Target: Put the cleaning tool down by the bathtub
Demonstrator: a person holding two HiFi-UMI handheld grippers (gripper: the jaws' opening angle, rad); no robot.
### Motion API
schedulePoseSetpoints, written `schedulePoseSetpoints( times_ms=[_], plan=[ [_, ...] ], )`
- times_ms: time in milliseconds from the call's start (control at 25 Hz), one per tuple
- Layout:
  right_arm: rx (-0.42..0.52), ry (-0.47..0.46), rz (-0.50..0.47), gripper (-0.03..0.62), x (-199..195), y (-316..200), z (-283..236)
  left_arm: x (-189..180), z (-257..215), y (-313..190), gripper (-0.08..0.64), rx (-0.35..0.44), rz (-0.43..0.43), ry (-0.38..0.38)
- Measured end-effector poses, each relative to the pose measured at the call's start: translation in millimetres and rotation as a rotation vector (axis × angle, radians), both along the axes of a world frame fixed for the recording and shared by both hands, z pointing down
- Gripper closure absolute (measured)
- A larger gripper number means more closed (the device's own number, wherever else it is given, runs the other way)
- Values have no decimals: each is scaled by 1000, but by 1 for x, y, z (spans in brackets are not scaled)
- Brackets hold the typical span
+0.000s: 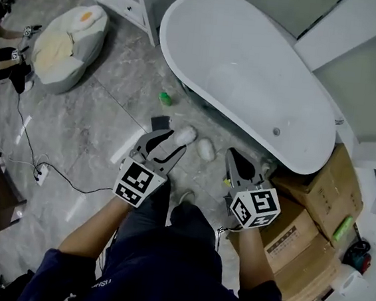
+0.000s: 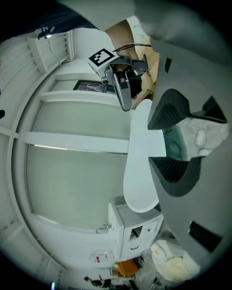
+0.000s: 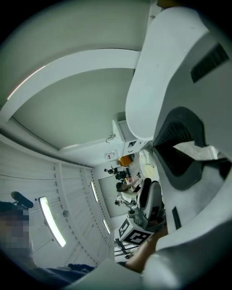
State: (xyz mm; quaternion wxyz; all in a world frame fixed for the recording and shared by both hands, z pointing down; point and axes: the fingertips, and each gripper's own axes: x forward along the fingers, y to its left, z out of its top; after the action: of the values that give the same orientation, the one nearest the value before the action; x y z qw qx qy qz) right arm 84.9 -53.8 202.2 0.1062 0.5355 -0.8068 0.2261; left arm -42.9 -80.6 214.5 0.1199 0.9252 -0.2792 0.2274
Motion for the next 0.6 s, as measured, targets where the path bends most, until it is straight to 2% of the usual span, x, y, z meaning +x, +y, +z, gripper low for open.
schedulePoseSetpoints(
  times_ms=[320, 600],
  plan=[
    [99, 24, -5, 588, 1, 6, -77, 0, -81, 2, 356, 91, 5, 71],
    [167, 22, 17, 588, -1, 7, -120, 7, -130, 1, 360, 154, 56, 105]
  ],
)
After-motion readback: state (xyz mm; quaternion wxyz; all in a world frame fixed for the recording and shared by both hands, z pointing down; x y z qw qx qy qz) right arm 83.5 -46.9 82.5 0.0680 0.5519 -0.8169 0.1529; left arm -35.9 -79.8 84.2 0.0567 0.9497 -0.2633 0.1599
